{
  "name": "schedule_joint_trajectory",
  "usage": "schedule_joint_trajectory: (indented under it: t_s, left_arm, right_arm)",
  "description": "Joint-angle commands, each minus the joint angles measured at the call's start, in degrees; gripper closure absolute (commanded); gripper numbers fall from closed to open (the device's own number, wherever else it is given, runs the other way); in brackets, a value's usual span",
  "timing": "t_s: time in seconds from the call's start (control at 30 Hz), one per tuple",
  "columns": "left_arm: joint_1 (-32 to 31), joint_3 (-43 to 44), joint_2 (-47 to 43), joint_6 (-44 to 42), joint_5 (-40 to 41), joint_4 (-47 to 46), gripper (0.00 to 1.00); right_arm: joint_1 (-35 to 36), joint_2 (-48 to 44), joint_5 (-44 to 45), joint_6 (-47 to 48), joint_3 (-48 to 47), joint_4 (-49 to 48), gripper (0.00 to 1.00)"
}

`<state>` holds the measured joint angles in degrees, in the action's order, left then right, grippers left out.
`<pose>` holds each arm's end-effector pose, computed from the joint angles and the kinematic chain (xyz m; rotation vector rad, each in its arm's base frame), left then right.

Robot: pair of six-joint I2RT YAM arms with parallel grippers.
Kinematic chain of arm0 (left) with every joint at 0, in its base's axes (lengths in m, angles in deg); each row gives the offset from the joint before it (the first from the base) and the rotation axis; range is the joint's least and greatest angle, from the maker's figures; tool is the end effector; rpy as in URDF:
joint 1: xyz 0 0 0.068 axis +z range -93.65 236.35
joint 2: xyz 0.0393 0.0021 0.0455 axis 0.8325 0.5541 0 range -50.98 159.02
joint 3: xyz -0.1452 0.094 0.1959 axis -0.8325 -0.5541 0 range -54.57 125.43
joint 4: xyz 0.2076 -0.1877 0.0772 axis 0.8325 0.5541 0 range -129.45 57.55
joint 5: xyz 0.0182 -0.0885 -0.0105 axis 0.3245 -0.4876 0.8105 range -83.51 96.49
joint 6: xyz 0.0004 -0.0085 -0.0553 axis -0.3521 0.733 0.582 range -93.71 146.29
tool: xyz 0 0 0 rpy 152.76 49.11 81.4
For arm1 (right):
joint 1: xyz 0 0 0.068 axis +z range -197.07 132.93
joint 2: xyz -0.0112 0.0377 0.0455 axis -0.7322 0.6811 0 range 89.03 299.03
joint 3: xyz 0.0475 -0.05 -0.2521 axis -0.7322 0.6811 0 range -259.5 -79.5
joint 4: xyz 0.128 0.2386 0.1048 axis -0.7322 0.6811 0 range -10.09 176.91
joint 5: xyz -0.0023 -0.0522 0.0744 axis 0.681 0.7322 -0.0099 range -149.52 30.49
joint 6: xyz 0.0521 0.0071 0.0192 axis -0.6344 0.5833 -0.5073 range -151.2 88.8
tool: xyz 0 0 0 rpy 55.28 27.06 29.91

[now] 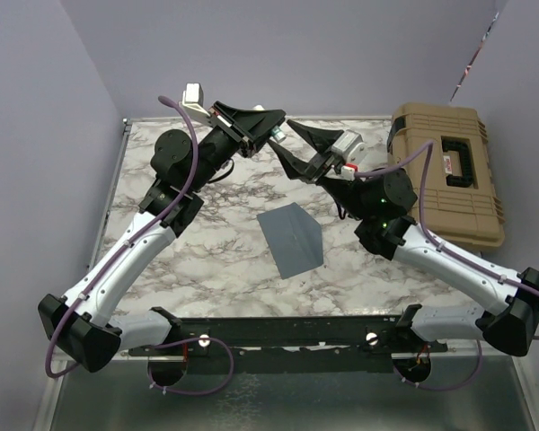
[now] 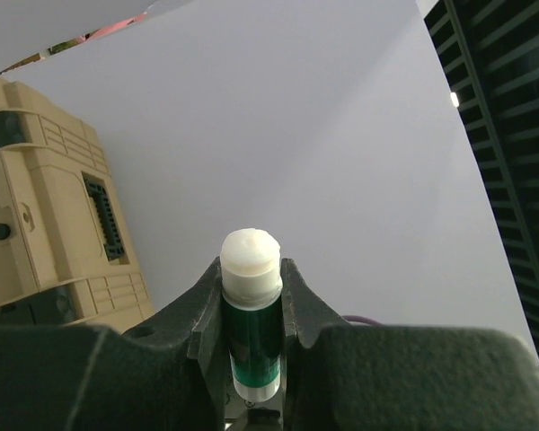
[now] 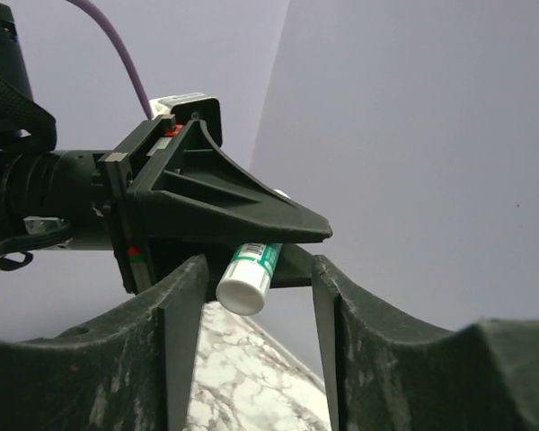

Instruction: Place the letter into the envelope and seal it

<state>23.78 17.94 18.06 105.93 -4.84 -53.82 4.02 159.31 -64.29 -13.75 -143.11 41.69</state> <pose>0.2553 -0.1721 0.4599 -0.4068 1.4395 -1.7707 0.1932 0.2444 0.4373 -0.6468 0.8124 0.5769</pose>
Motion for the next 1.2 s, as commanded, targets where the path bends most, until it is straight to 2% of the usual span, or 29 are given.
schedule_joint_trajectory:
  t_s: [0.0, 0.23, 0.27, 0.3, 0.37, 0.4, 0.43, 0.5, 0.53, 0.6, 0.73, 0.9, 1.0, 1.17]
  left_arm:
    - [0.15, 0.29, 0.05, 2.35, -0.17, -0.3, 1.0]
    - [0.23, 1.16, 0.51, 1.36, -3.71, -0.89, 1.0]
    - [0.23, 1.3, 0.59, 0.65, -4.42, -0.67, 1.0]
    - [0.3, 1.35, 0.53, -0.02, -5.27, -0.26, 1.0]
    - [0.78, 1.08, -0.1, -1.25, -6.33, -0.2, 0.94]
    - [1.1, 1.06, -0.62, -2.41, -6.74, -0.13, 0.89]
    - [1.56, 1.1, -1.18, -3.56, -7.15, 0.2, 0.79]
    - [2.85, 1.29, -2.9, -6.59, -7.59, 1.17, 0.36]
    - [3.45, 1.39, -3.8, -8.51, -7.35, 2.4, 0.25]
    - [5.22, 1.6, -4.86, -11.71, -8.81, 3.89, 0.15]
    - [7.61, 1.66, -5.09, -13.82, -12.19, 6.55, 0.09]
    - [8.83, 3.84, -0.92, -13.22, -20.86, 7.09, 0.06]
    - [8.96, 3.93, 0.21, -11.24, -24.83, 2.75, 0.05]
    - [9.02, 1.32, 1.35, -3.93, -28.17, -5.12, 0.05]
  right_arm:
    - [0.85, 1.83, 4.48, 2.12, -2.57, -3.45, 0.52]
    - [0.94, 3.5, 7.58, 1.82, -3.79, -1.84, 0.65]
    - [0.94, 3.73, 9.1, 0.93, -4.94, -0.32, 0.69]
    - [0.94, 4.01, 10.07, 0.35, -6.37, 2.54, 0.8]
    - [0.94, 4.33, 12.51, -0.32, -8.66, 6.82, 0.93]
    - [0.94, 4.15, 13.6, -0.81, -8.82, 7.8, 0.98]
    - [0.95, 3.59, 13.95, -1.01, -8.44, 8.41, 0.99]
    - [0.94, 2.12, 13.71, -2.23, -7.51, 10.02, 1.0]
    - [0.87, 1.38, 13.27, -2.99, -7.37, 11.43, 1.0]
    - [0.81, -0.05, 12.05, -4.53, -6.94, 13.98, 1.0]
    - [0.27, -2.64, 9.21, -7.54, -5.94, 17.58, 1.0]
    - [-2.97, -4.45, 1.7, -13.85, -6.38, 21.76, 1.0]
    - [-6.44, -4.85, -4.8, -19.17, -6.65, 23.91, 1.0]
    - [-14.11, -5.94, -16.21, -30.14, -3.05, 18.1, 1.0]
